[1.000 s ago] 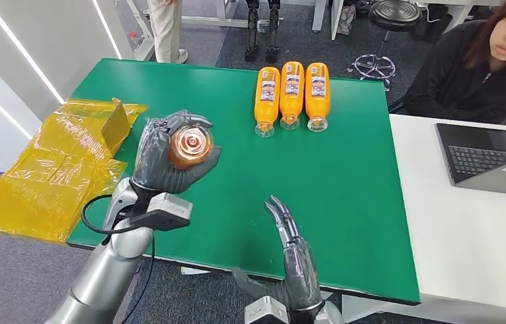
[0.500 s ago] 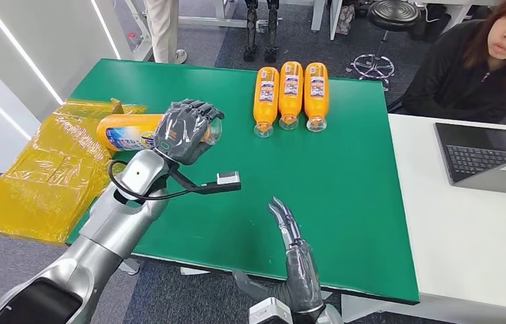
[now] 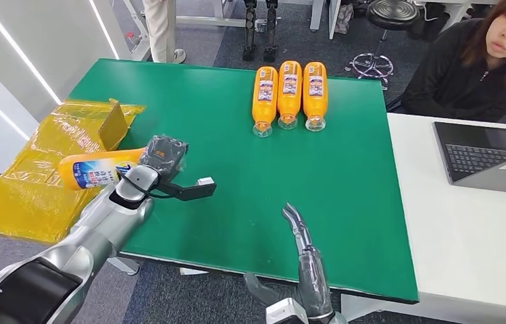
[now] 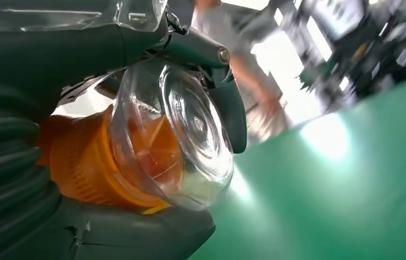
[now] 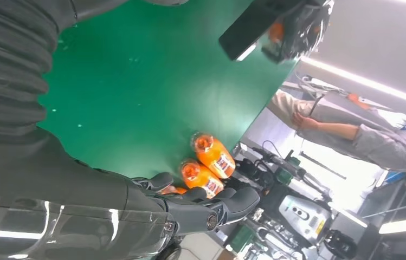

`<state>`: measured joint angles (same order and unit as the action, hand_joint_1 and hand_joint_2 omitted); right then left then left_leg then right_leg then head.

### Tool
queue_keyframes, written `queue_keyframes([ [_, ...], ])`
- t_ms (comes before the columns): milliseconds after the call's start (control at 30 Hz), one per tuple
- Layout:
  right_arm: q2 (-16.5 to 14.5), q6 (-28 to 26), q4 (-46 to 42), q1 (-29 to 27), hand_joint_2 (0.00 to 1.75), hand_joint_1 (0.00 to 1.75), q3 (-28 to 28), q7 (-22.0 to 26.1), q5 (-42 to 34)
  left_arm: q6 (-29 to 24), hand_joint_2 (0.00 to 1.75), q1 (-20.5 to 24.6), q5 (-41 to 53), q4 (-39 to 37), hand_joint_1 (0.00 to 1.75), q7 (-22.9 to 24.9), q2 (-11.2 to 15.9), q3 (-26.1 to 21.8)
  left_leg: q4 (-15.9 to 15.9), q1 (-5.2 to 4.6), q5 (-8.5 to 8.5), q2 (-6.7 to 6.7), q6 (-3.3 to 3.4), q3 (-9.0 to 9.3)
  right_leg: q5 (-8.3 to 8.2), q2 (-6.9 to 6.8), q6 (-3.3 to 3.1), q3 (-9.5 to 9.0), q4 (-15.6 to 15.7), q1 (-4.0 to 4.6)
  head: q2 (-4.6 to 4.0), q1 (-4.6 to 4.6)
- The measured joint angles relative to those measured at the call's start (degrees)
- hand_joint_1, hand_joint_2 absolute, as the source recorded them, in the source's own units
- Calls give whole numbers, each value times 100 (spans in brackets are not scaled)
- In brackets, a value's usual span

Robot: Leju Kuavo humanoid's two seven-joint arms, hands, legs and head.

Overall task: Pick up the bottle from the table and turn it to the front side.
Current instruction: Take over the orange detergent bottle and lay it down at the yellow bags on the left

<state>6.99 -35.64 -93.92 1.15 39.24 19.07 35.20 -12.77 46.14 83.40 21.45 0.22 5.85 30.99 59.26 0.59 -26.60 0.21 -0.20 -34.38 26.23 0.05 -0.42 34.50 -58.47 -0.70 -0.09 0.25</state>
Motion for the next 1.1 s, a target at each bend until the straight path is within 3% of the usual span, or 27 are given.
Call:
queue_keyframes([
  [133,73,10,-89,-145,175,0,-76,6,3,299,175,92,-33,-234,6,313,123,0,0,0,0,1,0,-1,0,0,0,0,1,0,0,1],
  [167,85,22,-95,-161,175,0,-88,18,-6,329,175,109,-45,-274,0,376,156,0,0,0,0,1,0,-1,0,1,0,0,1,0,0,1],
  [633,178,339,121,-54,175,0,-74,99,-308,182,175,141,-24,-509,0,605,512,-10,-1,0,0,-2,0,-1,0,-3,0,-1,-4,0,0,1],
  [833,163,331,192,-15,175,0,-73,43,-266,-332,175,180,46,-516,0,482,471,-24,1,-1,0,-3,0,0,0,-4,0,0,-2,-1,0,1],
  [1000,125,273,175,-128,175,0,-109,-81,-35,-1593,175,266,-298,-310,0,-257,193,-232,2,-2,0,-14,0,-2,0,-16,0,-3,1,-1,0,1],
  [1100,90,200,107,-259,175,0,-210,-133,125,-1815,175,118,-761,314,0,-890,-25,-449,2,-4,-1,-12,1,-2,-1,-14,0,-4,3,-3,0,1],
])
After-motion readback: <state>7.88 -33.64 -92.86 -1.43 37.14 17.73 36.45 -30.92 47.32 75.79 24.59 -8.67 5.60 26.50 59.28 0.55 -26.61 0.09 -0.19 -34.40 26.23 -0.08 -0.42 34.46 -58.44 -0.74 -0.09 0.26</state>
